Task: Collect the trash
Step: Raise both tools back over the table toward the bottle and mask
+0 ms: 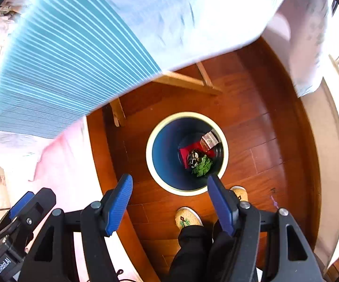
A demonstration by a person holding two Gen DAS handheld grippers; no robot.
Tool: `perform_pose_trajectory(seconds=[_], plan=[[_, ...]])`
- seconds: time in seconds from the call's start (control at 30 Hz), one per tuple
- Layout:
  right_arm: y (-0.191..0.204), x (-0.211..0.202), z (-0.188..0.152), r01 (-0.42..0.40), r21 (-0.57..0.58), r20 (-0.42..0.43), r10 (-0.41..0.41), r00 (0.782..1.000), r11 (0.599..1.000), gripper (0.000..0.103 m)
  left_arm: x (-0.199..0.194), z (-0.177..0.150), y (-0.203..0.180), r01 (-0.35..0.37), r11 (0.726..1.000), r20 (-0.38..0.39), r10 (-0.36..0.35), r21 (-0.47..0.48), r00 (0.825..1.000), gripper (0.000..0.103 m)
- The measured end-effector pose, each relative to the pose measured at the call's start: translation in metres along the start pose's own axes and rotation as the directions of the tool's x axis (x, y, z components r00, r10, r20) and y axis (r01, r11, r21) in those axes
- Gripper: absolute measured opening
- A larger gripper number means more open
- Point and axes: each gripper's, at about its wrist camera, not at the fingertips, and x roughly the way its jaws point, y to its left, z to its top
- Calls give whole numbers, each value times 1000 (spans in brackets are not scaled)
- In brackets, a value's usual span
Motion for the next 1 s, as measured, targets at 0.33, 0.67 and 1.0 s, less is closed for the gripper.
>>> perform_pose_trajectory(seconds=[0.33,0.67,1.0], plan=[[37,-133,-12,-10,-52,118,16,993,999,66,-149,31,-8,12,996,186,-28,88,982,100],[62,-235,-4,-3,-41,341,17,940,999,66,-258,62,-23,-41,975,373,-44,216,927,99],[92,-307,25,41,-99,530,18,848,994,66,-312,92,-22,-35,973,506,-87,227,858,98]])
